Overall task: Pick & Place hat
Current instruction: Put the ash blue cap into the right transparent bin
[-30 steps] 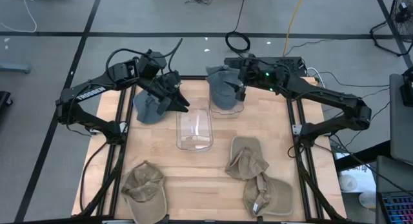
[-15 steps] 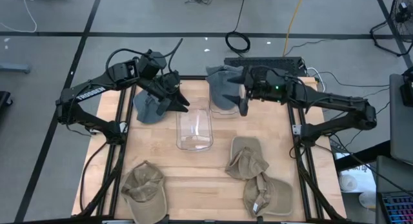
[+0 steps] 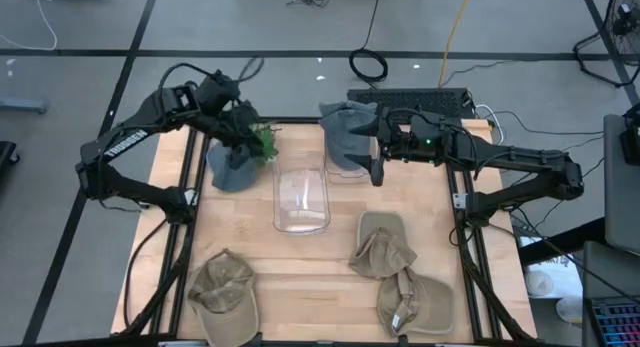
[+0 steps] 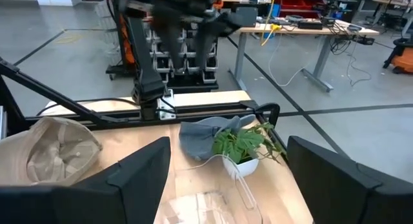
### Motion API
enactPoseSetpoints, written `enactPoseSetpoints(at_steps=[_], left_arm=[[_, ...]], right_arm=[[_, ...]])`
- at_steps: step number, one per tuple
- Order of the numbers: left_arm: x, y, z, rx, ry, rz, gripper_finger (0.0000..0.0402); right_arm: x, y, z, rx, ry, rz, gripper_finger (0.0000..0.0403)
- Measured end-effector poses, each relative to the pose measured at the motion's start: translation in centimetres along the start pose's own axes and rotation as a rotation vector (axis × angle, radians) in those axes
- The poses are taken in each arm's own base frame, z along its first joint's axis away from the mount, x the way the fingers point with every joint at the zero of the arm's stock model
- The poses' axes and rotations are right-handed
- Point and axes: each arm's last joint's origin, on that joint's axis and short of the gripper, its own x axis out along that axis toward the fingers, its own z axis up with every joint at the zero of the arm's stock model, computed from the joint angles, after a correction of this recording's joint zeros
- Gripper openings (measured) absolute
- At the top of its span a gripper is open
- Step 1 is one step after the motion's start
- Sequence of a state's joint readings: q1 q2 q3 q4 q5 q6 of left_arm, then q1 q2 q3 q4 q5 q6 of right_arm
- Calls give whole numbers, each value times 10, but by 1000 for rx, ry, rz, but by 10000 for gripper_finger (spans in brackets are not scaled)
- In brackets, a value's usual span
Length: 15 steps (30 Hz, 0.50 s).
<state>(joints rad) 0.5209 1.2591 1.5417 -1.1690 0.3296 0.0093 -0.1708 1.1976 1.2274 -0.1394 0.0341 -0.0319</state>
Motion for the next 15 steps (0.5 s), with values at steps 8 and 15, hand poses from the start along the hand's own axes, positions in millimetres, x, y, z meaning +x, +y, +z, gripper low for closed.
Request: enactPoseSetpoints(at_steps=[8,15], left_arm=[[-9,34,-3,-370,-31,328,184],[-16,49,-11,-680,-65,522,184]], right_arm=[[0,0,0,31,-1,0,299],[0,0,0,19,-1,1,299]])
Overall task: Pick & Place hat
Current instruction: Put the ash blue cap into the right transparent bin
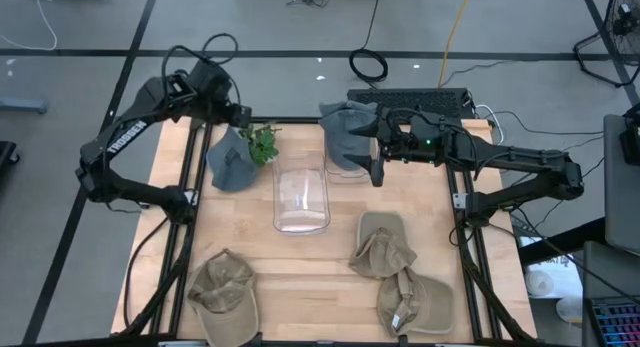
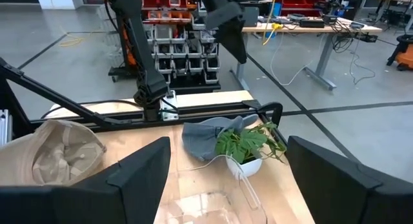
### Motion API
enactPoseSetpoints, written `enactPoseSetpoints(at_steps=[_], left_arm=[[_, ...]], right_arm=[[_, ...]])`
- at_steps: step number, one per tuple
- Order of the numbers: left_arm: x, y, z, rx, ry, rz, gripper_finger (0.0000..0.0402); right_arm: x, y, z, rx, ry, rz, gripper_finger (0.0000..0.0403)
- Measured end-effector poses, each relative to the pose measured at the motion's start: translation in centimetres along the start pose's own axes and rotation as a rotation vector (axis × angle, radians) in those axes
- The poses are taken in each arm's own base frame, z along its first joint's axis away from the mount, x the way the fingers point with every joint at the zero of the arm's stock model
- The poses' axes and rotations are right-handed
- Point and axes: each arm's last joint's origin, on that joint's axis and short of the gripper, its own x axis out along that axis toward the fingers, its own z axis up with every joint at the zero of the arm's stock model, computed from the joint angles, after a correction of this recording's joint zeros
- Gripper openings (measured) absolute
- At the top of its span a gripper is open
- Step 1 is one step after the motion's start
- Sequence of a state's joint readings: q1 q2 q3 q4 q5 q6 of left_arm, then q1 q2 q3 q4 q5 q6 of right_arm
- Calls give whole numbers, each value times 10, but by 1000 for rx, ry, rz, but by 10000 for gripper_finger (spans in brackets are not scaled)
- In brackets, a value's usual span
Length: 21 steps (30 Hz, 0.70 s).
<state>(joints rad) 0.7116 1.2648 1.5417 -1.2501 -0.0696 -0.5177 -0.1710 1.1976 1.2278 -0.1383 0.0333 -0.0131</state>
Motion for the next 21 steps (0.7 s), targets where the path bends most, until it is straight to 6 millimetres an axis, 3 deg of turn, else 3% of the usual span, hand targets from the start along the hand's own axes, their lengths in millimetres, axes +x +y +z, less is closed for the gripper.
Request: enactPoseSetpoints(at_steps=[6,21], left_arm=[[9,1,0,-109,22,95,184],[53,-2,1,-256,172,348,185]], right_arm=[[0,0,1,-61,-15,-1,299],[0,-20,2,-91,-21,-69,299]])
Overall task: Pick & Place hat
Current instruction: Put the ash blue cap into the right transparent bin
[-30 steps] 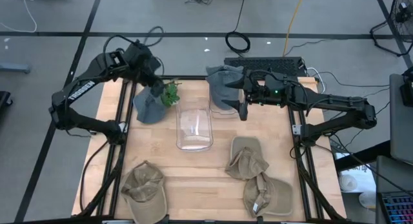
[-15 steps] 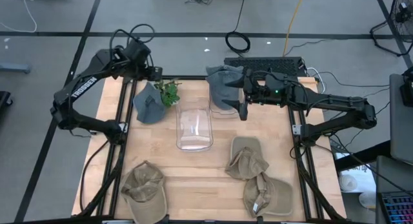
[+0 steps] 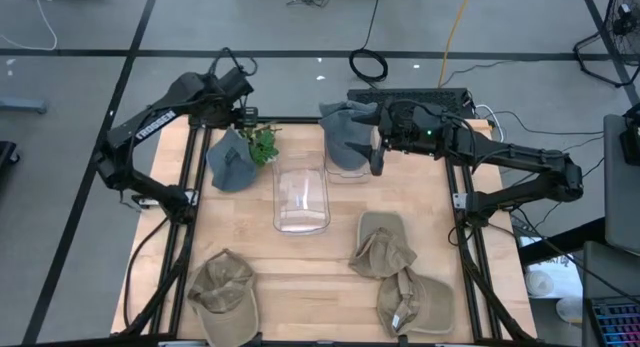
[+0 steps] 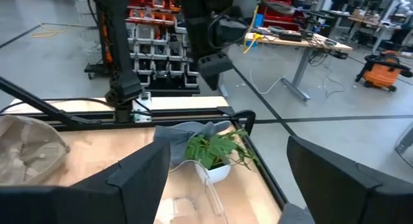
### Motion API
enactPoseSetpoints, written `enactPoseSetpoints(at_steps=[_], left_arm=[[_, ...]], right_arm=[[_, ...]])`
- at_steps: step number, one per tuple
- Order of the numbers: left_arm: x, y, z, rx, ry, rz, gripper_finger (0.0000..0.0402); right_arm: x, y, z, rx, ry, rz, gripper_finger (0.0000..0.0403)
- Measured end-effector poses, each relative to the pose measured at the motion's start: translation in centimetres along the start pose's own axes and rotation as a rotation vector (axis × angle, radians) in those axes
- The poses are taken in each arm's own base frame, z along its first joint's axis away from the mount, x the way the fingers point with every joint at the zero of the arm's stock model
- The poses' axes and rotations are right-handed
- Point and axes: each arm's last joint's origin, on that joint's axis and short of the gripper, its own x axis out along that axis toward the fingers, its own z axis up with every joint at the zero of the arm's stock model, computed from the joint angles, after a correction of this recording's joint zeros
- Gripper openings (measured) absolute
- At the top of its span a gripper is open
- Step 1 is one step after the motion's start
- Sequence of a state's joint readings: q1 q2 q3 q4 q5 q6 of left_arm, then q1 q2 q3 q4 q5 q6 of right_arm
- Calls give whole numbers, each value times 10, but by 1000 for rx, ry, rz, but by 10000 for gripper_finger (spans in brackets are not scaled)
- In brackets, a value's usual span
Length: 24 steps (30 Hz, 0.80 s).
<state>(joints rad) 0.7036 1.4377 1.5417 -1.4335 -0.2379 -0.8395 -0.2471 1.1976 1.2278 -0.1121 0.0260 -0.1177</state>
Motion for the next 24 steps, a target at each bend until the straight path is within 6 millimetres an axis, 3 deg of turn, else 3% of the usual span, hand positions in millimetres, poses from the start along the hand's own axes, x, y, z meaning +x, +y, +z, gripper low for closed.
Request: enactPoseSetpoints(at_steps=[11,16,24], left_arm=[[25,-5,1,-109,17,99,270],[57,-5,-8,-224,31,141,294],[105,-9,-17,-421,-32,77,299]], right_arm=[[0,-5,-6,-71,58,-9,299],[0,-5,-7,-137,67,-4,299],[0,-5,-7,-189,67,-3,299]])
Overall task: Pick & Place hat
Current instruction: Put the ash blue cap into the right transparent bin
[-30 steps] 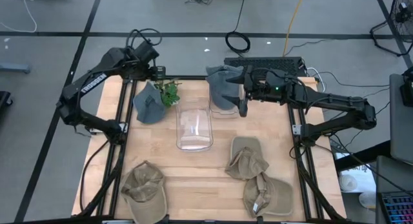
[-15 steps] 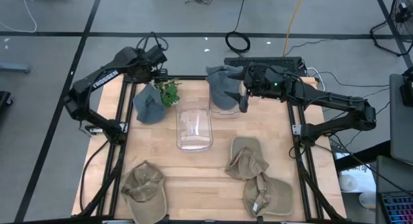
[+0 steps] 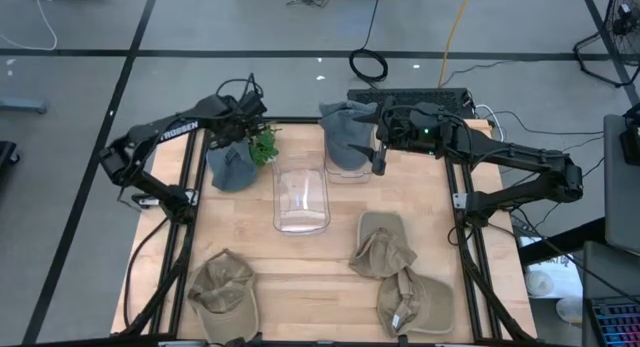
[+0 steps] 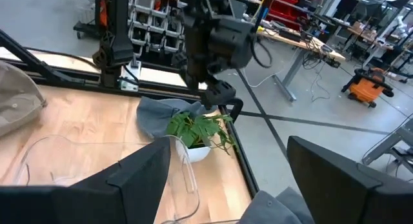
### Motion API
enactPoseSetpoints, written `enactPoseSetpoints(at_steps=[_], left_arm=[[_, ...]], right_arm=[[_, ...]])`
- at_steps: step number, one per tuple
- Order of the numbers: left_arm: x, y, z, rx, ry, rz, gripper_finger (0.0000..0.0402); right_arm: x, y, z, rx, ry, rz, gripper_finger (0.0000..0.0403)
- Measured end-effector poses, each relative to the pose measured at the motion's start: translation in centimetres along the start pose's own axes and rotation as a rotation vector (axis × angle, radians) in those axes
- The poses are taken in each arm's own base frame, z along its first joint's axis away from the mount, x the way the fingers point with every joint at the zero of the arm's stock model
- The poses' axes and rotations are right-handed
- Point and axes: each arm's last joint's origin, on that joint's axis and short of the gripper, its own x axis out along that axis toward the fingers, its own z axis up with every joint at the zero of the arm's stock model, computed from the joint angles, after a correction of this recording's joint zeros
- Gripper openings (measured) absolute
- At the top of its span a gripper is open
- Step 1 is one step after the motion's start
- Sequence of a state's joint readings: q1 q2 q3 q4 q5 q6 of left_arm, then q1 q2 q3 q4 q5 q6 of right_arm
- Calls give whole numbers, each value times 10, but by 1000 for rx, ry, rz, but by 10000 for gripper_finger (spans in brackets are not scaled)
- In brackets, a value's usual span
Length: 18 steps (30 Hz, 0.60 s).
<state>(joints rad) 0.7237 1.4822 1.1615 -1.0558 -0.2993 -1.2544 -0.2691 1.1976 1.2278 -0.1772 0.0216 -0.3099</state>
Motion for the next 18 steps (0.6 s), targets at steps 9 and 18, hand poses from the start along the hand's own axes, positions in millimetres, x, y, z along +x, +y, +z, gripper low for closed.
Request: enactPoseSetpoints(at_steps=[9,18], left_arm=[[20,11,11,-127,-22,31,299],[25,15,19,-106,-8,39,294]], right_arm=[[0,-2,-6,2,57,5,299],[0,-16,-12,-6,78,-41,299]])
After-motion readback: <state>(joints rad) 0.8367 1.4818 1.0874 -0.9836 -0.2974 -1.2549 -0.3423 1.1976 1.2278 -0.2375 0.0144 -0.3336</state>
